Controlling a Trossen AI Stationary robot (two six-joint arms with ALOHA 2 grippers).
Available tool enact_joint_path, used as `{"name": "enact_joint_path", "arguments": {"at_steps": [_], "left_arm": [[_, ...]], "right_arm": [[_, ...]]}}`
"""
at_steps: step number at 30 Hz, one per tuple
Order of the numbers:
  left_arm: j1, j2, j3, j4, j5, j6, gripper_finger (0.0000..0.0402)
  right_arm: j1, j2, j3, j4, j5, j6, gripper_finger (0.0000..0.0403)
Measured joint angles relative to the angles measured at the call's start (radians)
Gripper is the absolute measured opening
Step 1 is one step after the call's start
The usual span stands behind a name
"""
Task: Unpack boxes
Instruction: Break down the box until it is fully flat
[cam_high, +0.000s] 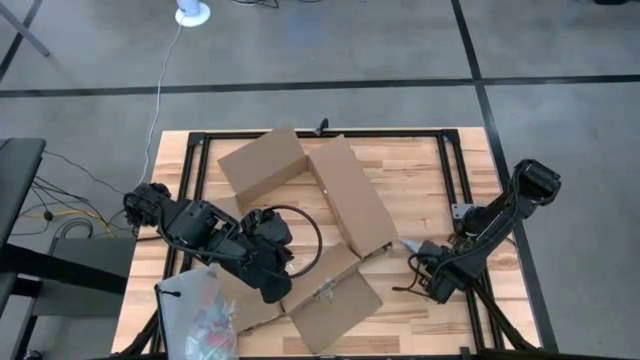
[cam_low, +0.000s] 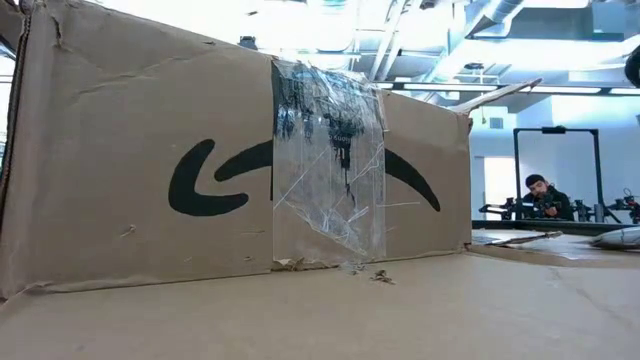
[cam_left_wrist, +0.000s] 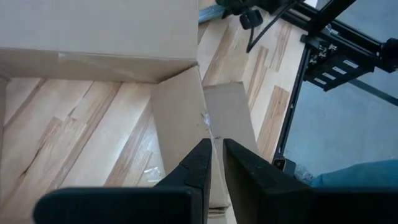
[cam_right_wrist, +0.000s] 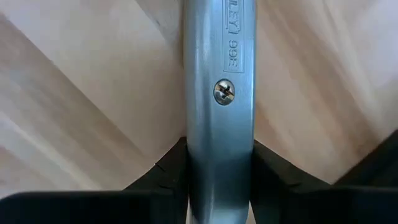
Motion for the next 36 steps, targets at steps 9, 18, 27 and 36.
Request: {"name": "enact_joint_path", "arguments": {"at_steps": [9,18,27,36], "left_arm": [[0.0,0.0,0.0,0.0,-0.026,0.0,0.0027],[0.004,0.001,0.0,-0.008,-0.026,0.0,0.0027],[0.112,0.022,-0.039,-0.06,-0.041,0.032,0.0027],[0.418,0.021,-0.113,-0.063,0.01,0.245,0.0027]], "right_arm": [[-0.035,-0.026,-0.009,-0.073,-0.008,0.019,0.027],[0.03,-0.155,0.279,0.094,0.229,-0.237,0.034],[-0.152,-0.109,0.34,0.54,0.451,-0.602,0.0333],[-0.259,-0.088,0.339,0.305,0.438,-0.351,0.0333]]}}
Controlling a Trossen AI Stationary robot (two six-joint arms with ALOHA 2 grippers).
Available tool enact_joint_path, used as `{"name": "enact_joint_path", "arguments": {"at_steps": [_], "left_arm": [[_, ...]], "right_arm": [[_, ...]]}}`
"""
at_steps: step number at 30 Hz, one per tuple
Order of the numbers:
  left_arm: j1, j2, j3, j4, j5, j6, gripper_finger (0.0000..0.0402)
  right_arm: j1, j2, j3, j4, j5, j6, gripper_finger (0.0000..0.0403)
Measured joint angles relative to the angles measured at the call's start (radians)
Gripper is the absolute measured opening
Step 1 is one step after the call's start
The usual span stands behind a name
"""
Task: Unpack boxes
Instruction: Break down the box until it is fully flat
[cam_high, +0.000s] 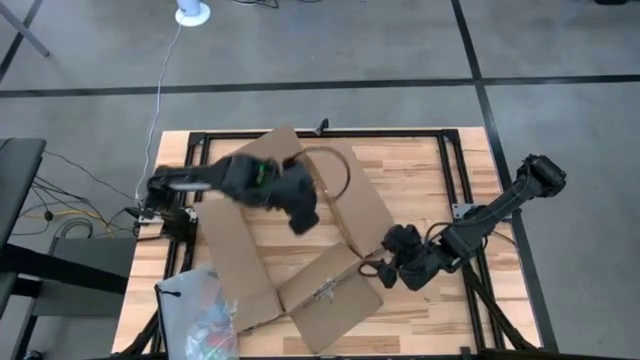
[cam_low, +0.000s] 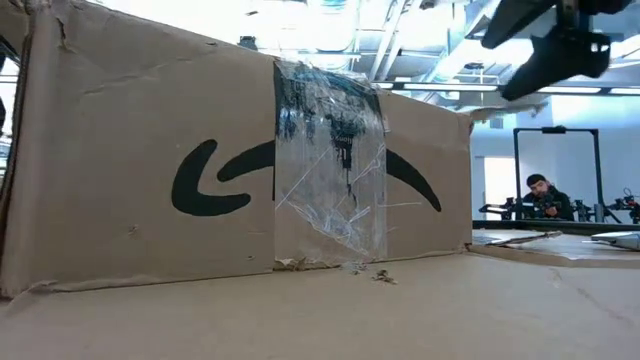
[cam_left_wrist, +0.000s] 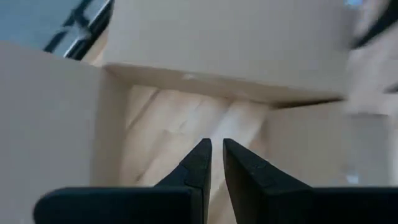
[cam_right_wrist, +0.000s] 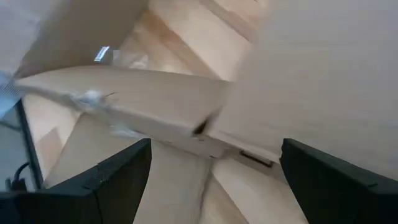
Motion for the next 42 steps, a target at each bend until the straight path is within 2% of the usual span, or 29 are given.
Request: {"name": "enact_joint_path", "arguments": {"at_steps": [4,11,17,20,27,33,36,42], "left_arm": [[0.154,-0.001,-0.075,0.0,0.118,0.211,0.0027],[0.364,-0.001,-0.242,-0.004,0.131,0.445,0.0027],[0.462,-0.001,-0.355,0.016,0.131,0.575,0.0027],[0.495,-0.001,-0.393,0.015,0.131,0.617,0.0027],[0.528,-0.001,-0.425,0.016,0.131,0.68,0.0027],[0.528,-0.001,-0.426,0.044,0.131,0.723,0.0027],[0.528,-0.001,-0.426,0.043,0.131,0.728,0.0027],[0.528,-0.001,-0.426,0.042,0.131,0.723,0.0027]], "right_arm": [[-0.028,0.01,0.001,0.013,0.0,0.085,0.0333],[-0.051,0.098,0.001,0.087,-0.004,0.278,0.0333],[-0.061,0.173,0.002,0.109,0.003,0.393,0.0333],[-0.06,0.179,0.0,0.113,-0.008,0.445,0.0333],[0.038,0.103,0.002,0.164,-0.019,0.579,0.0333],[0.059,0.127,0.002,0.282,-0.054,0.642,0.0333],[0.083,0.142,0.002,0.285,-0.053,0.684,0.0333],[0.059,0.159,0.0,0.079,0.002,0.744,0.0333]]}}
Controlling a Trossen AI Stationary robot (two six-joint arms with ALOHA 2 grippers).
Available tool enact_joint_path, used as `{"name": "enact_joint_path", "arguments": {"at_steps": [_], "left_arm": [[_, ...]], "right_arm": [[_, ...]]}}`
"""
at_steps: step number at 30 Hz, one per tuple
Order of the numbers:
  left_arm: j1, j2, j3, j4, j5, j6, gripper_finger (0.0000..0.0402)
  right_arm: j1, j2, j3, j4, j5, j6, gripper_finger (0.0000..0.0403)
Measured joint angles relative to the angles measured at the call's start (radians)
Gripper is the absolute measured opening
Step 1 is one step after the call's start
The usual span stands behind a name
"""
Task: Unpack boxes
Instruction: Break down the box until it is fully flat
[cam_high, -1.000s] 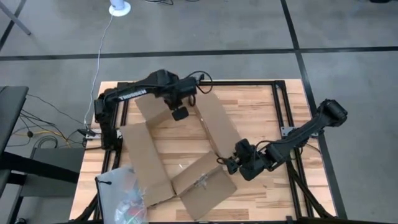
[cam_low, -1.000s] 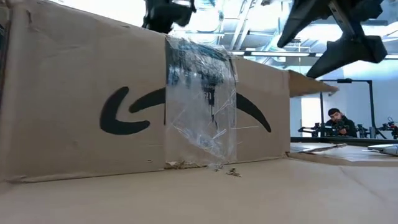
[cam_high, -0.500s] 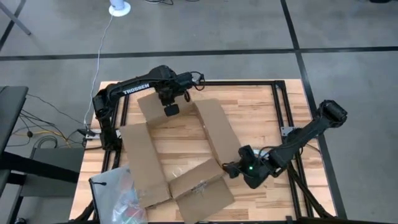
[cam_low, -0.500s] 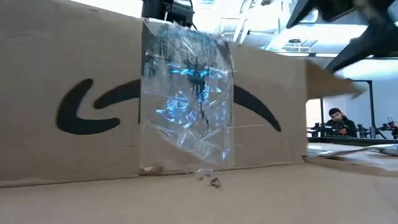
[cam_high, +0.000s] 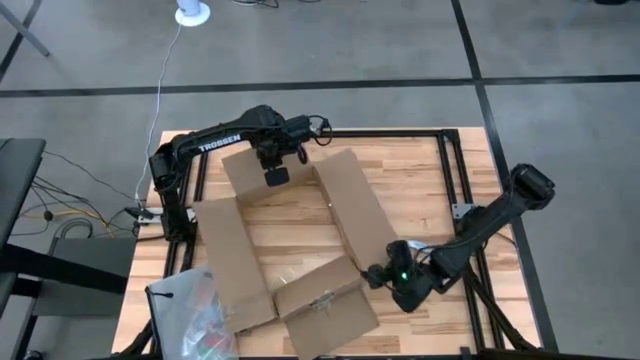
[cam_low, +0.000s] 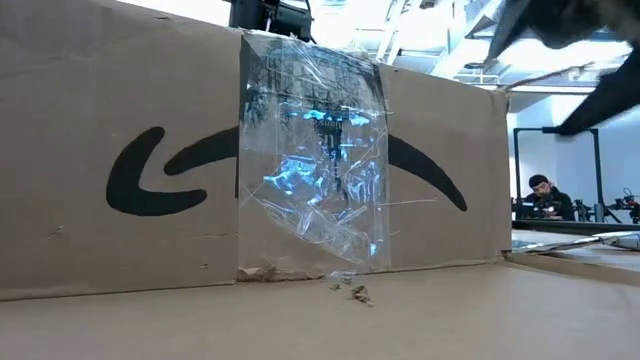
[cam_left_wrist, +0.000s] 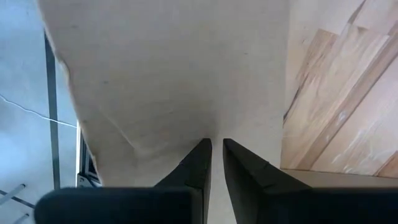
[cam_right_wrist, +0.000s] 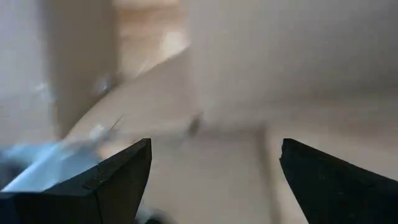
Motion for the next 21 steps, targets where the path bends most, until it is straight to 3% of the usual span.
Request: {"name": "enact_joint_path", "arguments": {"at_steps": [12,21], "left_arm": [[-0.026,0.0,0.0,-0.043,0.106,-0.093,0.0027],[-0.079,0.0,0.0,-0.045,0.155,-0.187,0.0027]], "right_arm": [[-0.149,-0.016,0.001,-0.085,0.026,-0.231,0.0333],[-0.232,-0.165,0.001,-0.266,-0.006,-0.427,0.0333]]}}
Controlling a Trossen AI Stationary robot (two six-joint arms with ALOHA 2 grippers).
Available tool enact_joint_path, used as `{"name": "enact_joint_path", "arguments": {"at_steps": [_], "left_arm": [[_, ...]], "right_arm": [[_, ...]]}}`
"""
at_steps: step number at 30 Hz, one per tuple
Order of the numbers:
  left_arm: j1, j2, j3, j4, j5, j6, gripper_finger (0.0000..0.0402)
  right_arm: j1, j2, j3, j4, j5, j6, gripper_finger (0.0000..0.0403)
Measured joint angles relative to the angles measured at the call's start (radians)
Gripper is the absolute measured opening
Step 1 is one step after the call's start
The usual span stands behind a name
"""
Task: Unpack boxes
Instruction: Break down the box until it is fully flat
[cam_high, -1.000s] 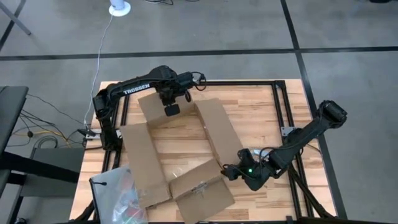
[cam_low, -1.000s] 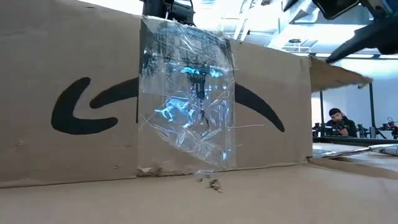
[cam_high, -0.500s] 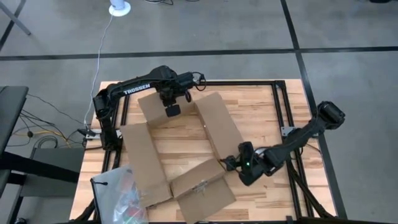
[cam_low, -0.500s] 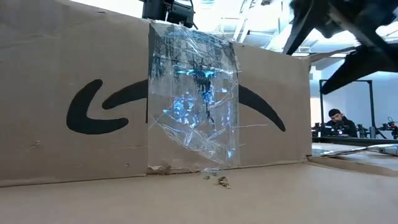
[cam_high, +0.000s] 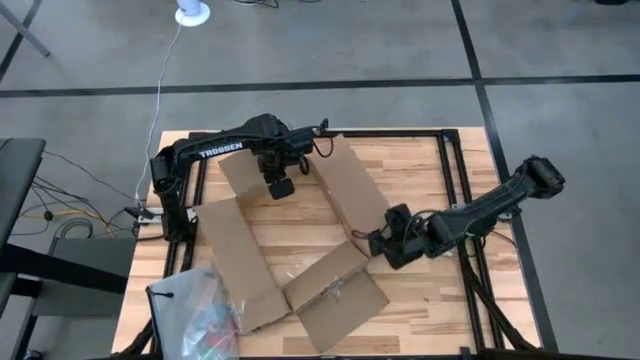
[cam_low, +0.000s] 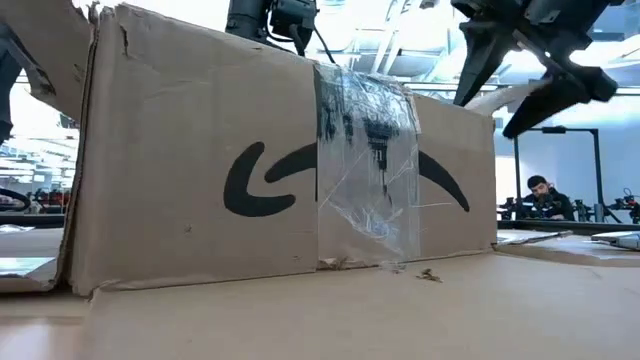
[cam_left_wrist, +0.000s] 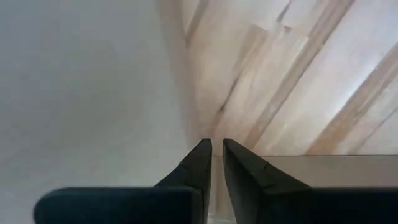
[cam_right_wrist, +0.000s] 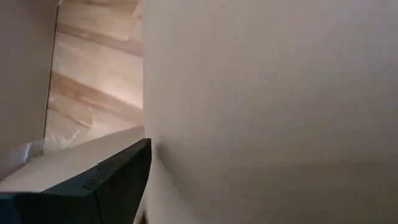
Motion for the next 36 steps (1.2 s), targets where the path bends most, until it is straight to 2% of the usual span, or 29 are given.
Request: {"name": "enact_joint_path", "arguments": {"at_steps": [6,9,14,20,23,32,36], "left_arm": [[-0.014,0.0,0.0,0.001,-0.012,-0.071,0.0027],[-0.015,-0.001,0.021,0.0,-0.119,-0.053,0.0027],[-0.015,-0.015,0.159,0.002,-0.104,-0.068,0.0027],[-0.001,-0.016,0.284,0.0,-0.102,0.069,0.0035],[0.02,-0.015,0.291,0.001,-0.103,0.092,0.0059],[0.125,-0.015,0.291,0.0,-0.18,0.068,0.0172],[0.18,-0.015,0.283,0.004,-0.18,0.067,0.0208]], "right_arm": [[-0.073,-0.135,0.0,-0.061,-0.025,-0.206,0.0333],[-0.112,-0.175,0.0,-0.053,-0.064,-0.316,0.0333],[-0.148,-0.189,0.0,-0.044,-0.144,-0.445,0.0333],[-0.169,-0.187,0.0,-0.043,-0.183,-0.529,0.0333],[-0.168,-0.187,0.0,-0.045,-0.186,-0.55,0.0333],[-0.152,-0.187,0.0,-0.076,-0.189,-0.558,0.0333],[-0.152,-0.187,0.0,-0.106,-0.189,-0.557,0.0333]]}}
